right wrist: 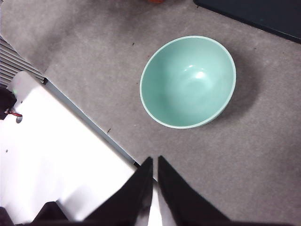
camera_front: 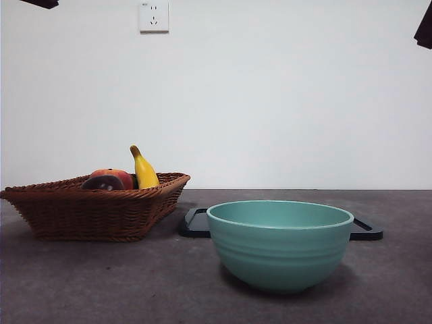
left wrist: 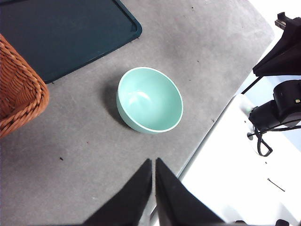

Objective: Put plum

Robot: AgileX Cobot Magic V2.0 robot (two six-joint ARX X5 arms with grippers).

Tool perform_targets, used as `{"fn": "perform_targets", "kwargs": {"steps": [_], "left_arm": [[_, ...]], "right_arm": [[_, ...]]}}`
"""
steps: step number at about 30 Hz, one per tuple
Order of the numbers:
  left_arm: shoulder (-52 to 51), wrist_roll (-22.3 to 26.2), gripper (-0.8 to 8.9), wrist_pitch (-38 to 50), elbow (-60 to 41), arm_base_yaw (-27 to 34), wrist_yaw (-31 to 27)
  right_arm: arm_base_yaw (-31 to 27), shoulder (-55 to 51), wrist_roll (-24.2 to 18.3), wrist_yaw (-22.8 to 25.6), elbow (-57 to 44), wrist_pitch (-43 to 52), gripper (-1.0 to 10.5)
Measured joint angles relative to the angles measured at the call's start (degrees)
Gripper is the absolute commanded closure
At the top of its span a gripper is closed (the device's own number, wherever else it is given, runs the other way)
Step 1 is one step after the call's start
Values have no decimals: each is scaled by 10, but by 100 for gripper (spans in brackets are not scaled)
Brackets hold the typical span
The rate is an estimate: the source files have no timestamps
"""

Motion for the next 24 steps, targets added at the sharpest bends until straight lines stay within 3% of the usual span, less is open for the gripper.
{"fn": "perform_targets", "kwargs": {"steps": [20, 24], "left_arm": [[-2, 1, 805, 2, 0, 0, -1], [-25, 16, 805, 47, 0, 15, -4]], "right_arm": [[0, 0, 0, 0, 0, 6, 941], [0, 0, 0, 0, 0, 6, 941]]}}
